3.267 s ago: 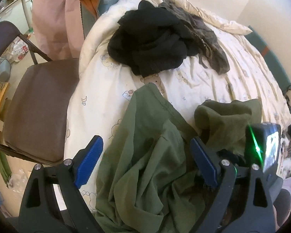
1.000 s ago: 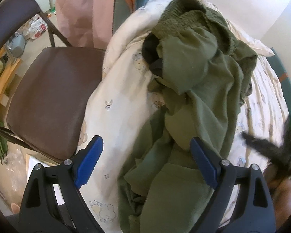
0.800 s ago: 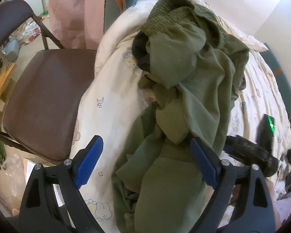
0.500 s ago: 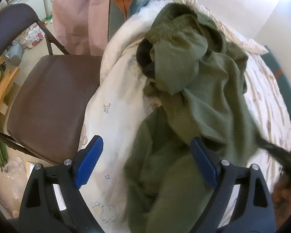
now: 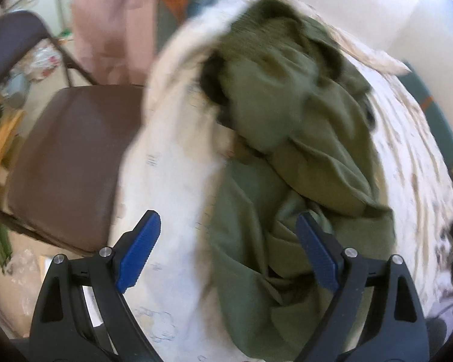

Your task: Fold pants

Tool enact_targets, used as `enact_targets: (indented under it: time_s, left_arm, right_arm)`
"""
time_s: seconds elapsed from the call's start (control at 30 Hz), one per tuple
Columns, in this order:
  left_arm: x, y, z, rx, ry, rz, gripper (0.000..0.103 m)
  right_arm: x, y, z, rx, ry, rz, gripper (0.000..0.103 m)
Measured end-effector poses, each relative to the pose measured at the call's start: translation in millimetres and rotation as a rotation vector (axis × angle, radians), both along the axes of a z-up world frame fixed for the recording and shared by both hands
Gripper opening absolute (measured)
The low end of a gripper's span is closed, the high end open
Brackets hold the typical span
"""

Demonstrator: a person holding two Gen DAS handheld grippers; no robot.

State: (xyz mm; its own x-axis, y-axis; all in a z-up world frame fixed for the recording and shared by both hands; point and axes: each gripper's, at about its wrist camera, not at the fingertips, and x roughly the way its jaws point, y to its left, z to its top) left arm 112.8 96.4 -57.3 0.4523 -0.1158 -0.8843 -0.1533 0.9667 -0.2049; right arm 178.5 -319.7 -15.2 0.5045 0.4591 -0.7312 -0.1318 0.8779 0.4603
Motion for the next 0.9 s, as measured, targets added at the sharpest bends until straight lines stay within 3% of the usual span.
enact_targets:
  time_s: [0.07, 0.1, 0.2, 0.27, 0.4, 0.43, 0.47, 0.5, 0.53, 0.6, 0.73, 0.83, 0.9]
  left_arm:
    - [-6, -20, -2, -0.002, 0.019, -0.080, 0.089]
    - [-10, -28, -1, -0.002, 0.023, -0.104, 0.089]
    - [-23, -55, 11, -0.060, 0.014, -0.171, 0.089]
    - [-26, -78, 22, -0.066, -0.004, -0.206, 0.089]
    - [-8, -140, 12, 0.105, 0.033, -0.295, 0.086]
    - [-2, -154, 1, 0.139, 0.045, -0.329, 0.077]
    - [4, -165, -11, 0.193, 0.075, -0.348, 0.034]
    - [7, -169, -20, 0.230, 0.104, -0.354, 0.003]
    - [10, -169, -22, 0.236, 0.116, -0.349, 0.004]
    - [4, -161, -1, 0.196, 0.048, -0.347, 0.002]
    - [-23, -128, 75, 0.166, -0.073, -0.317, 0.002]
    - [-28, -83, 124, 0.154, -0.163, -0.200, 0.002]
    - [-25, -44, 144, 0.206, -0.216, -0.089, 0.002]
  right_arm:
    - [-3, 6, -25, 0.049, 0.038, 0.004, 0.000]
    - [-4, 9, -35, 0.076, 0.050, -0.002, 0.005]
    - [-11, 9, -61, 0.171, 0.096, -0.034, 0.005]
    - [-12, 14, -65, 0.155, 0.145, -0.036, 0.005]
    - [-11, 11, -65, 0.162, 0.135, -0.051, 0.010]
    - [-11, 7, -68, 0.184, 0.149, -0.057, 0.010]
    - [-11, 5, -70, 0.192, 0.156, -0.063, 0.010]
    - [-11, 3, -70, 0.195, 0.162, -0.067, 0.010]
    - [-11, 1, -70, 0.192, 0.162, -0.066, 0.010]
    - [-13, -3, -66, 0.185, 0.150, -0.076, 0.010]
    - [-15, -14, -64, 0.212, 0.158, -0.100, 0.010]
    - [-11, -11, -68, 0.218, 0.180, -0.094, 0.010]
    - [-8, -4, -72, 0.212, 0.194, -0.084, 0.010]
